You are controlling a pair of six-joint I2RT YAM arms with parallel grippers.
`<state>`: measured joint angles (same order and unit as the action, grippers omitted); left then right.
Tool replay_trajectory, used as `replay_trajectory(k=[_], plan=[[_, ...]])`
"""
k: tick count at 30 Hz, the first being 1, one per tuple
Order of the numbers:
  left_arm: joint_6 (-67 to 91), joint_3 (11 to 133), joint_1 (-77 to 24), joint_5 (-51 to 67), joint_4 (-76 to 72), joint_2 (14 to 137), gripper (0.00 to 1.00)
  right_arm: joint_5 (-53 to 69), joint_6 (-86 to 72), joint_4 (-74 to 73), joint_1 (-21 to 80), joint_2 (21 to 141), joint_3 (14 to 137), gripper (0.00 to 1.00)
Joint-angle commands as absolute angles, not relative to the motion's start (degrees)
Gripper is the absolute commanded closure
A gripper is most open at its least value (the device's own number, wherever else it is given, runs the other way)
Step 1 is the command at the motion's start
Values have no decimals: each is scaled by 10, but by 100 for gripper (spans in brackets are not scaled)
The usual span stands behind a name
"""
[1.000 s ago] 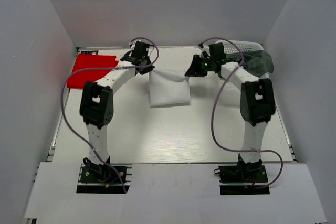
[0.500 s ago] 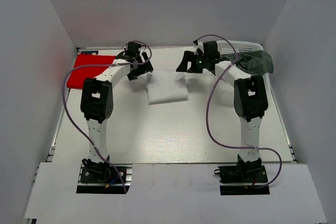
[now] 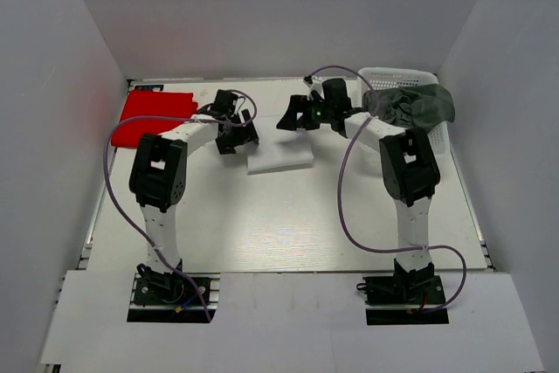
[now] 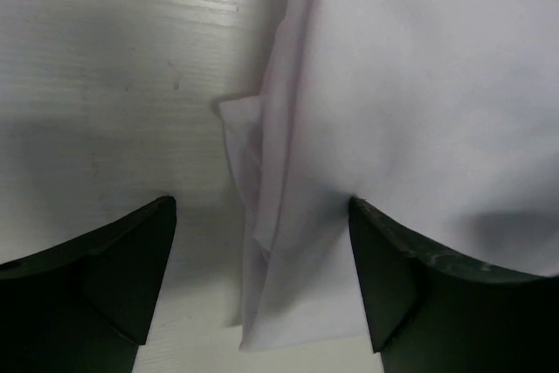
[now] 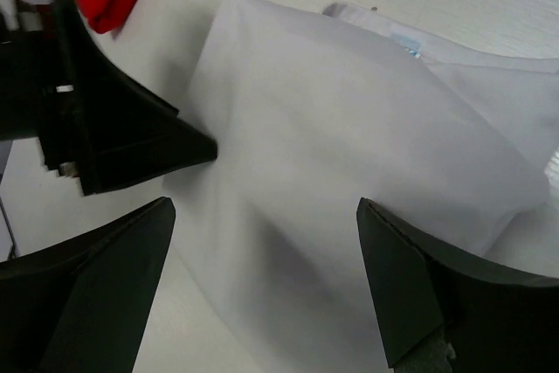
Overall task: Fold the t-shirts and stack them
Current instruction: Fold the long partially folded tshirt into a neat square, then put the neatly folded tshirt into the corner of the board with the left arm
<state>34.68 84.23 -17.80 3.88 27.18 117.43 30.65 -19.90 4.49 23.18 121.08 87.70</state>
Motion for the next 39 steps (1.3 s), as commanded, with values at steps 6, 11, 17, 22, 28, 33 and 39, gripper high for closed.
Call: replay_trajectory(k=[6,11,17,22,28,33,39], plan=[[338,861,-182,118,231,1206,34,292,-264,93,227,1309,919,10],[323,881,-182,124,261,1244,52,311,-265,101,229,1311,925,10],[300,916,-182,95,272,1249,86,327,-237,94,230,1241,901,10],[240,996,-182,34,338,1261,100,304,-186,84,235,1135,833,10],[145,1062,-171,-106,455,1242,100,183,-181,114,238,977,680,10],[74,1048,-171,-218,470,1201,100,137,-189,115,239,886,576,10],[-3,996,-161,-364,409,1160,100,71,-173,78,239,837,540,10]])
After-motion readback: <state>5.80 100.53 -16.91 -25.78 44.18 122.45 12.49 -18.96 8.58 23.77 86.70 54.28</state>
